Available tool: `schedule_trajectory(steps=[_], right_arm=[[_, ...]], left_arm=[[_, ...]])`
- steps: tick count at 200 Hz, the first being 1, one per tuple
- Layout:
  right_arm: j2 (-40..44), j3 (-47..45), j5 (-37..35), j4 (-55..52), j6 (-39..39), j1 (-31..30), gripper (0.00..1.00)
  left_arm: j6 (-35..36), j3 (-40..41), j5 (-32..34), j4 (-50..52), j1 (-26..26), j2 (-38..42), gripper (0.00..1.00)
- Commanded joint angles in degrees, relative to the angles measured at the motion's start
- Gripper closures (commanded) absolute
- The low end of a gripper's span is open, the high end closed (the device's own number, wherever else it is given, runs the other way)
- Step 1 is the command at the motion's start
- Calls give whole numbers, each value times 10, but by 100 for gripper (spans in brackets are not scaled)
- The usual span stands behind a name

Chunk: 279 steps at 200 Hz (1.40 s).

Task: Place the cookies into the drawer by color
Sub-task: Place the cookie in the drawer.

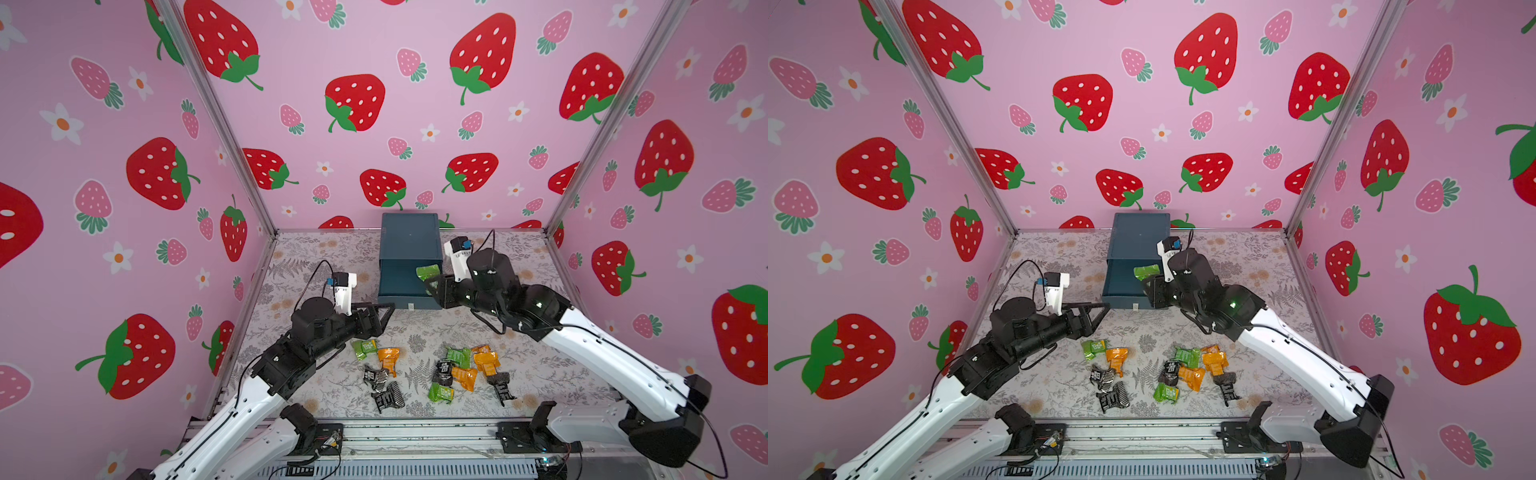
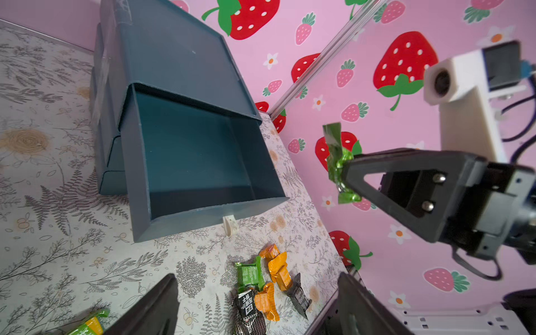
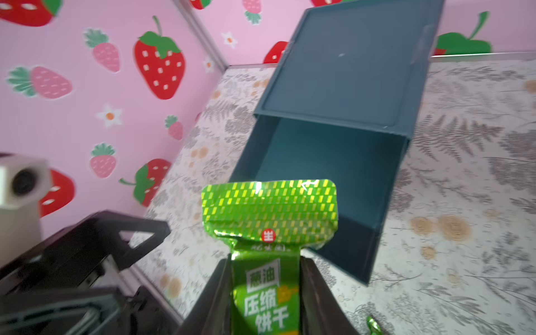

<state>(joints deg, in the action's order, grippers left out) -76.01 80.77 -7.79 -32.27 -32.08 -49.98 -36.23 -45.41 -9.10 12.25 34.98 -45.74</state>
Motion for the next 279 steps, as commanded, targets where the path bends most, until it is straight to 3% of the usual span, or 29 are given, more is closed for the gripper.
schedule_trajectory(steps=[1, 46, 135, 216, 279], right_arm=[[-81, 53, -49, -72, -16, 13, 76], [-201, 137, -71, -120, -27, 44, 78], [-300, 209, -86, -198, -26, 78, 76], [-327, 242, -86, -232, -19, 73, 66], [-285, 245, -78, -217, -5, 60, 49]], left_arm=[[34, -36, 61, 20, -4, -34, 11], [57, -34, 110, 15, -12, -60, 9], [39, -15, 59, -38, -20, -124, 9], [46, -25, 83, 8, -20, -105, 8], [42, -20, 107, 67, -20, -48, 7]])
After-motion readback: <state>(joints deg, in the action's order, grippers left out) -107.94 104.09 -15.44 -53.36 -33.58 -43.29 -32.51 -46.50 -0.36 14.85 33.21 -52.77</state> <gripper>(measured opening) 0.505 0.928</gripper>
